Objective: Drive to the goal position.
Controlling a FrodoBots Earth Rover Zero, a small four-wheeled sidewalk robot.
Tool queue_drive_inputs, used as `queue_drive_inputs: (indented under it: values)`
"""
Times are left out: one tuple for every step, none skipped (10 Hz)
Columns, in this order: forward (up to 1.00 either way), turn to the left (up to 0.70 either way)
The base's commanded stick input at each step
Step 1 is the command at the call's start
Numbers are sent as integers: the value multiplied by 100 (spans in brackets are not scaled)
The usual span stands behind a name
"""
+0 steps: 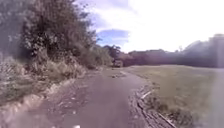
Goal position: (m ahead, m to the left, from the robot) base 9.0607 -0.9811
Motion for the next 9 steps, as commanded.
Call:
queue_drive_inputs:
  values:
    - [100,0]
    - [100,0]
    - [100,0]
    - [100,0]
    - [100,0]
    - [100,0]
    - [100,0]
    - [100,0]
    - [100,0]
